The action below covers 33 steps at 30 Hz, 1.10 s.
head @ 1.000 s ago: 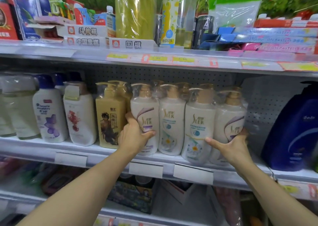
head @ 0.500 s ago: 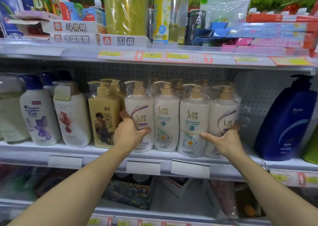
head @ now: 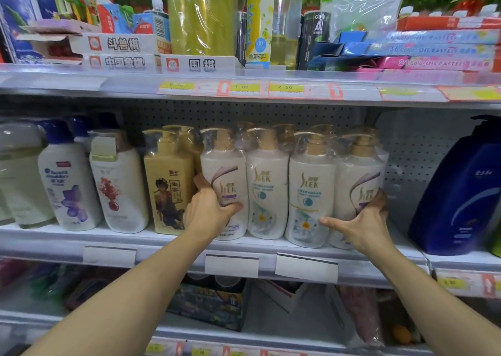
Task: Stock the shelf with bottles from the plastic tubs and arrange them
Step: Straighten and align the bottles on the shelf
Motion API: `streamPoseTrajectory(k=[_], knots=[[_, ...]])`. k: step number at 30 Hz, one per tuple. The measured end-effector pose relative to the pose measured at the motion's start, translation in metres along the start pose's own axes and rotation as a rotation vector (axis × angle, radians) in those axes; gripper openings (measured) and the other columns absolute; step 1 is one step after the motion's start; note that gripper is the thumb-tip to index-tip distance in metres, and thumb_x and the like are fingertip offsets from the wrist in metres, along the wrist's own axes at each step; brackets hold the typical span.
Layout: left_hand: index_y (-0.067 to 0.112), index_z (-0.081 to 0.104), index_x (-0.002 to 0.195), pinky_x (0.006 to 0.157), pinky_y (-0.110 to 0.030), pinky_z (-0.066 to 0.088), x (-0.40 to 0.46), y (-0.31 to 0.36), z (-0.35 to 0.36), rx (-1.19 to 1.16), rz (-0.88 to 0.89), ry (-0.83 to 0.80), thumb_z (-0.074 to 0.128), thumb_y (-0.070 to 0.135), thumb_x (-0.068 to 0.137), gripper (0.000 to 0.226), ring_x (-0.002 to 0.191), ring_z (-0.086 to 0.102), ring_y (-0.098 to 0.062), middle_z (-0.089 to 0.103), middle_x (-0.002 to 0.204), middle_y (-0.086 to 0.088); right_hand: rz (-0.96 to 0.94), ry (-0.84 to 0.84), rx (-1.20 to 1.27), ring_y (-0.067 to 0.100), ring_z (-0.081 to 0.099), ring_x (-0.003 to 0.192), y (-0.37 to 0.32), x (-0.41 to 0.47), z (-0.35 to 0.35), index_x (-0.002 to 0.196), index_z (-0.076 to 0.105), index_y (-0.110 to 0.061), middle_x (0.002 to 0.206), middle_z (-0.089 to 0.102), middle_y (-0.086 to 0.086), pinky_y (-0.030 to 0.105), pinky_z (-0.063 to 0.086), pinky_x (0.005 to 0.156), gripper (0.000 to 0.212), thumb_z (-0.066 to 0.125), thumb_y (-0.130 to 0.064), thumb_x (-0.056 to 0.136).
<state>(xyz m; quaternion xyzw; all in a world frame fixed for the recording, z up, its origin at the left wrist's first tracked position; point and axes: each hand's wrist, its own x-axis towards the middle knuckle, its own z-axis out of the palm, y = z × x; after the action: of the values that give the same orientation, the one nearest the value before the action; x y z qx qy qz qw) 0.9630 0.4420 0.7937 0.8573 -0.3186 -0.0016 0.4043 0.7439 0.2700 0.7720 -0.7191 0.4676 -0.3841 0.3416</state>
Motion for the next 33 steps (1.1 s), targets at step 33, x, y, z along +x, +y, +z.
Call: streamPoseTrajectory(k=[33], knots=[[0.017, 0.025, 0.14, 0.1, -0.035, 0.033, -0.087, 0.114, 0.066, 0.167, 0.34, 0.302, 0.072, 0.042, 0.08, 0.08, 0.122, 0.028, -0.025, 0.022, 0.138, -0.007, -0.136, -0.157, 0.027, 0.034, 0.043, 0.127, 0.007, 0.031, -0.086, 0.152, 0.007, -0.027, 0.149, 0.035, 0.013, 0.032, 0.038, 0.091, 0.068, 0.048, -0.022, 0.098]])
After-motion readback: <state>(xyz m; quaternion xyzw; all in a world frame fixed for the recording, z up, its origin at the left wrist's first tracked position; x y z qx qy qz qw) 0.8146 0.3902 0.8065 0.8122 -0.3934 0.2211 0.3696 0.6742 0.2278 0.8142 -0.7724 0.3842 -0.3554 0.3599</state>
